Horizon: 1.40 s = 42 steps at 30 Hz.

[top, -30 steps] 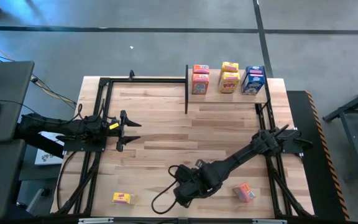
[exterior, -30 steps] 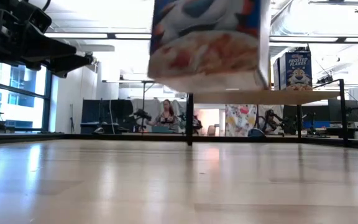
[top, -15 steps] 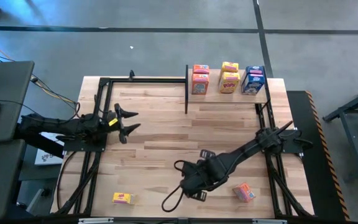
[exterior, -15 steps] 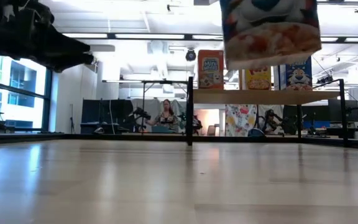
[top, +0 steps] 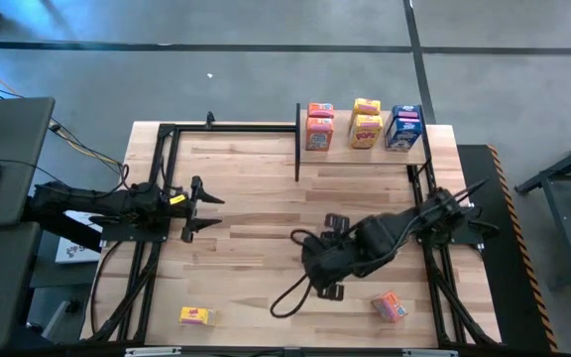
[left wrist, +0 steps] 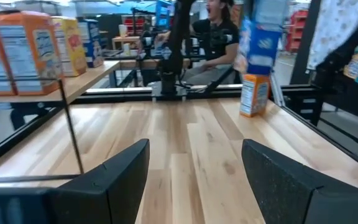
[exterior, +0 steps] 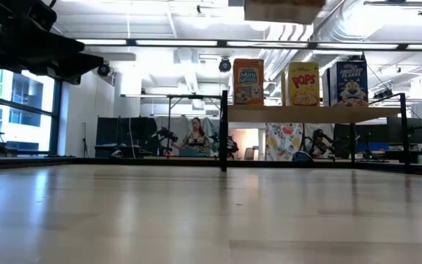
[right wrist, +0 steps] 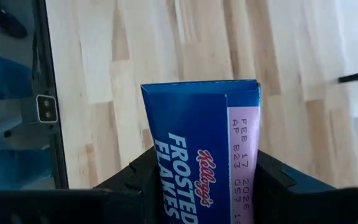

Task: Stack cereal on shelf
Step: Put the blue cereal box on the shelf aligned with the other blue cereal boxes

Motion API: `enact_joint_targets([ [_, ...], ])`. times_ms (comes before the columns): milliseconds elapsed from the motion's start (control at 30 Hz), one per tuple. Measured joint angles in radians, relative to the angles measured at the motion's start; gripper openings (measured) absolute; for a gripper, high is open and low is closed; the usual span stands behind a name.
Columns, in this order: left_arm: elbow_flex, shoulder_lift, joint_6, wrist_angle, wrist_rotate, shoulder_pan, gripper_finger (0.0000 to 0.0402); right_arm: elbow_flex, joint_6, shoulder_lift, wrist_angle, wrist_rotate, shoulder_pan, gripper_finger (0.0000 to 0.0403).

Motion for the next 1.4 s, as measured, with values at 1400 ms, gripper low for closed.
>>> enact_joint_targets([
  [1400, 0.0, 0.004, -0.137, -0.001, 0.028, 0.0, 0.0246, -1.159, 0.179, -0.833, 0.32, -0.061, -0.193, 0.0156],
])
